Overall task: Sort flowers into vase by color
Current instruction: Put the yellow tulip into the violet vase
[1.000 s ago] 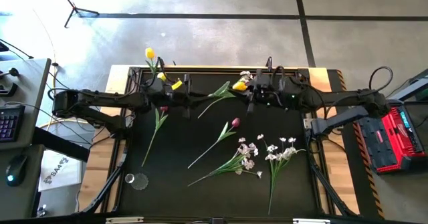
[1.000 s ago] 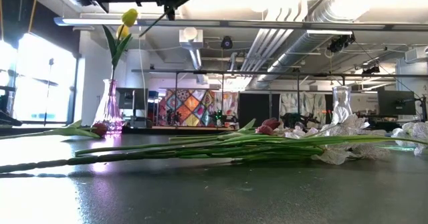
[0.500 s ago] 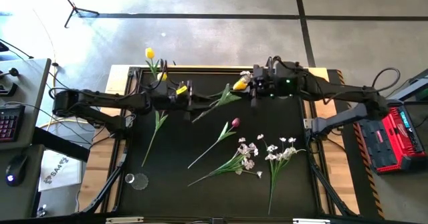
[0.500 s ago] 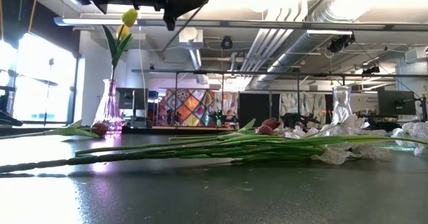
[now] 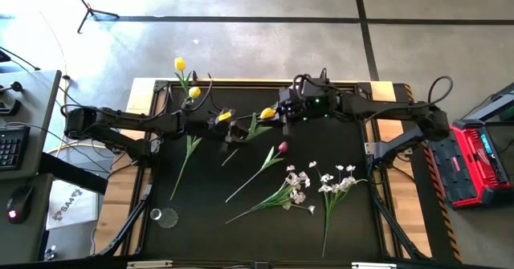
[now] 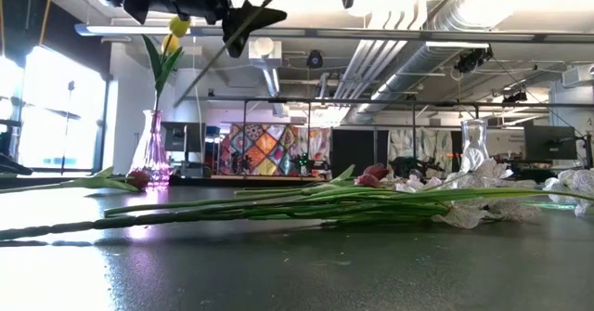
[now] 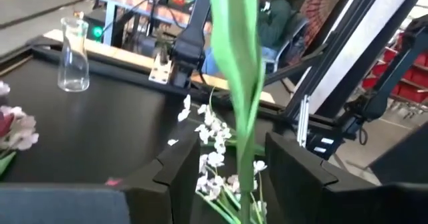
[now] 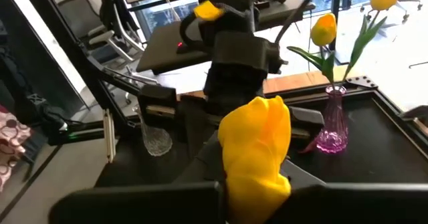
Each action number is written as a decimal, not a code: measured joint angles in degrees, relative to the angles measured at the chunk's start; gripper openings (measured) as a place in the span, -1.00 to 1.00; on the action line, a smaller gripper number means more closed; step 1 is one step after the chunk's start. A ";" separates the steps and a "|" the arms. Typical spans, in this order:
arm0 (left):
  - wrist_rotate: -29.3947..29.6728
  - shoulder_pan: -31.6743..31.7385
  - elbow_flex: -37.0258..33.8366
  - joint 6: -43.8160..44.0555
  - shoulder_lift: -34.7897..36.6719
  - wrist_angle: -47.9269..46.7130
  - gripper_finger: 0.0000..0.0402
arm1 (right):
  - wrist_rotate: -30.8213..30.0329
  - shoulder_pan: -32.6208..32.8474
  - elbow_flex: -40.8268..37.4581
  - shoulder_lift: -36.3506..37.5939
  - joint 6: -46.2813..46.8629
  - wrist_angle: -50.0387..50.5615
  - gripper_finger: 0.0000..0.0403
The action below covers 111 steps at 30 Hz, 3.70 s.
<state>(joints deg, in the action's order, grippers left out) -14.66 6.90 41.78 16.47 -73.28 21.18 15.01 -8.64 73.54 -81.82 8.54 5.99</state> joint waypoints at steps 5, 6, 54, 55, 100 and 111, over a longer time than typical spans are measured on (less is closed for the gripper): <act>0.00 0.01 0.00 1.45 0.00 -0.77 -0.47 | 0.47 0.00 0.00 -0.01 0.40 0.18 -0.94; 0.06 0.10 0.00 1.92 0.00 -0.81 -0.54 | 0.91 0.00 0.00 -0.01 0.41 0.23 -0.94; 50.93 4.12 0.00 -40.11 29.19 15.38 -1.00 | -20.60 -1.65 -0.61 12.69 4.48 12.71 0.30; 50.91 4.11 0.00 -40.11 29.18 15.82 -1.00 | -20.58 -1.88 -0.61 12.71 4.48 12.68 0.30; 61.59 8.53 -9.58 -33.66 31.14 15.93 -1.00 | -22.78 -3.72 -0.61 12.76 6.44 15.27 0.30; 61.54 8.90 -27.37 -38.20 31.36 42.11 -1.00 | -22.67 -3.72 -0.61 12.76 6.44 15.62 0.30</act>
<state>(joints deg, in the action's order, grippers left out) 46.88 15.79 14.41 -21.73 -41.91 63.28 -7.66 -12.36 72.93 -69.06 14.98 21.61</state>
